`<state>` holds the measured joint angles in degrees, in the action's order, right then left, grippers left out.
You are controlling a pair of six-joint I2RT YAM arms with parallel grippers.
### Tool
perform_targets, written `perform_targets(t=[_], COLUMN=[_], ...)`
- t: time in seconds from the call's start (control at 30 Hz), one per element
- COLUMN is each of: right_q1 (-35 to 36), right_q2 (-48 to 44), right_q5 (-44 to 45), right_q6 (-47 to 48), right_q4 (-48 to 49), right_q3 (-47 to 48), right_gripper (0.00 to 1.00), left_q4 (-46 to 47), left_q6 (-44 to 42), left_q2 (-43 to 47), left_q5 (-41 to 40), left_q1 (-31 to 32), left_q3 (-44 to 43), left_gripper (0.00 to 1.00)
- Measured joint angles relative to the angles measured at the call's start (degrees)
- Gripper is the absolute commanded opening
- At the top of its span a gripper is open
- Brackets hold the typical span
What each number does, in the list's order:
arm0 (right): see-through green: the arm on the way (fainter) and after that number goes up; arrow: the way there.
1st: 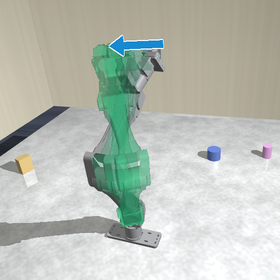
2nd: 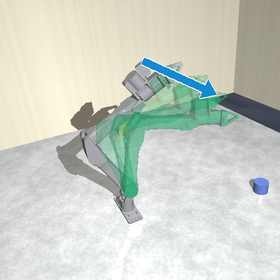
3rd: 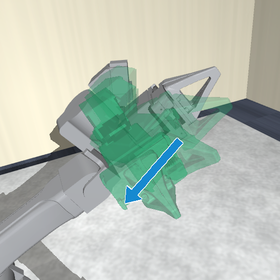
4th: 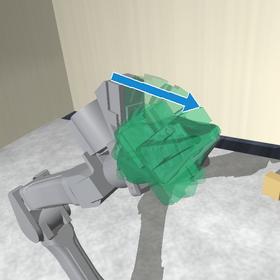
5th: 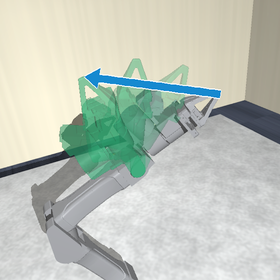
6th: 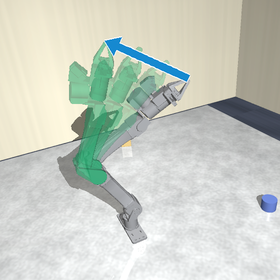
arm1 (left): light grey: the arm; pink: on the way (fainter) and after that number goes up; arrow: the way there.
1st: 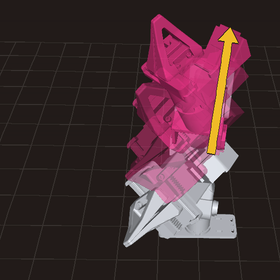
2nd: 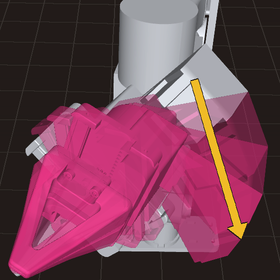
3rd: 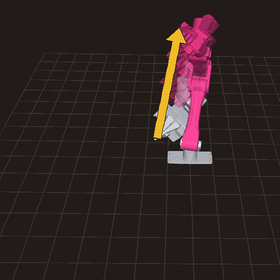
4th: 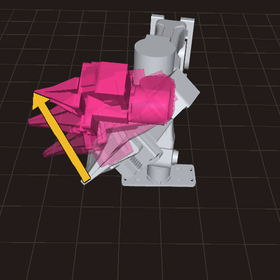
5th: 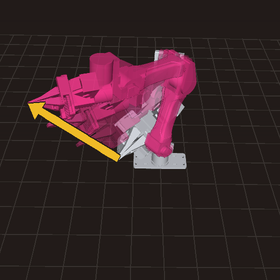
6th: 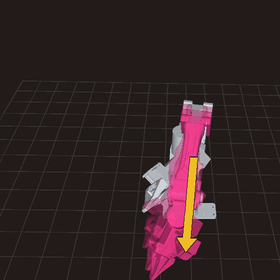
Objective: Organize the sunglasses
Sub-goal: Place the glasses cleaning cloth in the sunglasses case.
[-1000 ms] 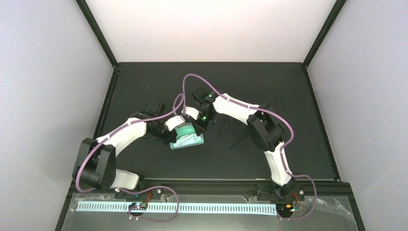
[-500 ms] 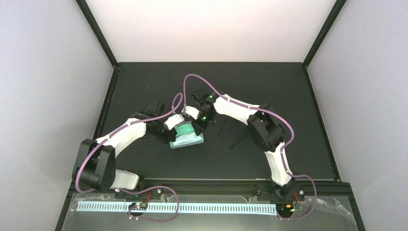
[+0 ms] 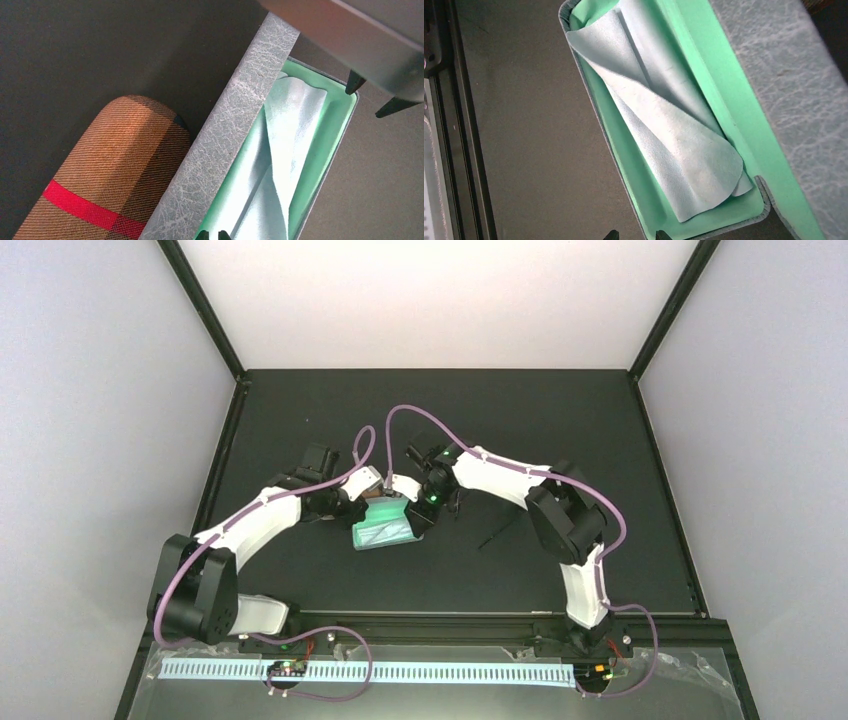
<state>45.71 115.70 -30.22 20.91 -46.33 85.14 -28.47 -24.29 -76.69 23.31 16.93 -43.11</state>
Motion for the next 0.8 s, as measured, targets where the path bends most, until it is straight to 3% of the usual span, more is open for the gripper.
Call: perform_targets(t=[0.33,0.8], right_q1=[0.0,0.0], right_q2=[-2.9,-7.9], right_q5=[0.1,-0.1], right_q6=[-1.3,-2.6], right_q4=[4.1,10.4], right_q3=[-2.8,-10.9], right_gripper=[0.32,0.33], left_q4=[0.1,-2.6], left_q6=[-1.9,-8.3], left_q2=[1.8,2.0], left_q5=[1.9,7.7], left_q1=[0.0,3.6], left_q3=[0.0,1.1], left_gripper=[0.29,0.43])
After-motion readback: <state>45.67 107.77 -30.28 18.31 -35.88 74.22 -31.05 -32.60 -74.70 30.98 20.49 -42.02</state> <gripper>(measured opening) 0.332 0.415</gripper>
